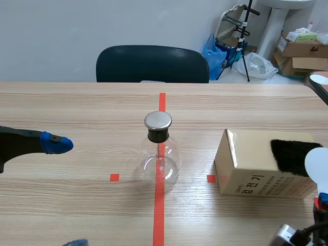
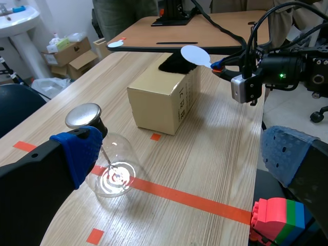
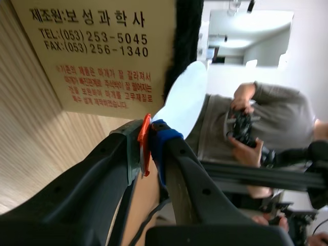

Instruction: Do the electroscope experiment

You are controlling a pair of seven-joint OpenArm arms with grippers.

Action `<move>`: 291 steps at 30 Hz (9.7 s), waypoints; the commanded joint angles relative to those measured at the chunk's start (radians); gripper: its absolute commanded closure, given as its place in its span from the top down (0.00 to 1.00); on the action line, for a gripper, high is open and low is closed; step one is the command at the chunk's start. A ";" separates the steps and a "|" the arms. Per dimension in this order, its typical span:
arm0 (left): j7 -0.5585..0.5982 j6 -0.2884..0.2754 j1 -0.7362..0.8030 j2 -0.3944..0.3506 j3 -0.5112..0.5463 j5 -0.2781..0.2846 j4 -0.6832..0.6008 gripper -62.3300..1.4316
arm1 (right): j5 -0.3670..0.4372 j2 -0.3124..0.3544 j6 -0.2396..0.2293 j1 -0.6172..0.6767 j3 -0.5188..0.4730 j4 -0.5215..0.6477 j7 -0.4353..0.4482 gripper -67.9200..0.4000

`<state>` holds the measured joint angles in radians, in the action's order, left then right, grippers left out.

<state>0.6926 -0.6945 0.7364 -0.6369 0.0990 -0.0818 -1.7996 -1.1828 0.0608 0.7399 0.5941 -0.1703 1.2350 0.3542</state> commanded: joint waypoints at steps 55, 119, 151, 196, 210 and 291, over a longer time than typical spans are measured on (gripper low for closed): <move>0.014 -0.002 0.000 0.005 0.003 0.014 -0.003 1.00 | -0.053 -0.005 0.043 0.002 0.002 0.016 0.053 0.02; -0.169 0.127 -0.813 0.140 -0.615 0.014 0.768 0.06 | -0.278 0.219 -0.184 -0.251 0.774 0.285 -0.636 0.02; -0.170 0.237 -0.870 0.193 -0.639 0.018 0.840 0.06 | -0.278 0.218 -0.180 -0.259 0.774 0.266 -0.708 0.02; -0.170 0.237 -0.870 0.193 -0.639 0.017 0.840 0.06 | -0.278 0.218 -0.180 -0.259 0.774 0.266 -0.703 0.02; -0.170 0.237 -0.870 0.193 -0.639 0.017 0.840 0.06 | -0.278 0.218 -0.181 -0.259 0.774 0.266 -0.704 0.02; -0.170 0.237 -0.869 0.193 -0.639 0.017 0.840 0.06 | -0.278 0.218 -0.184 -0.276 0.774 0.266 -0.390 0.02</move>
<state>0.5083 -0.4595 -0.1253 -0.4492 -0.5430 -0.0784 -0.9421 -1.4601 0.2745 0.5442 0.3408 0.6071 1.4921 -0.0380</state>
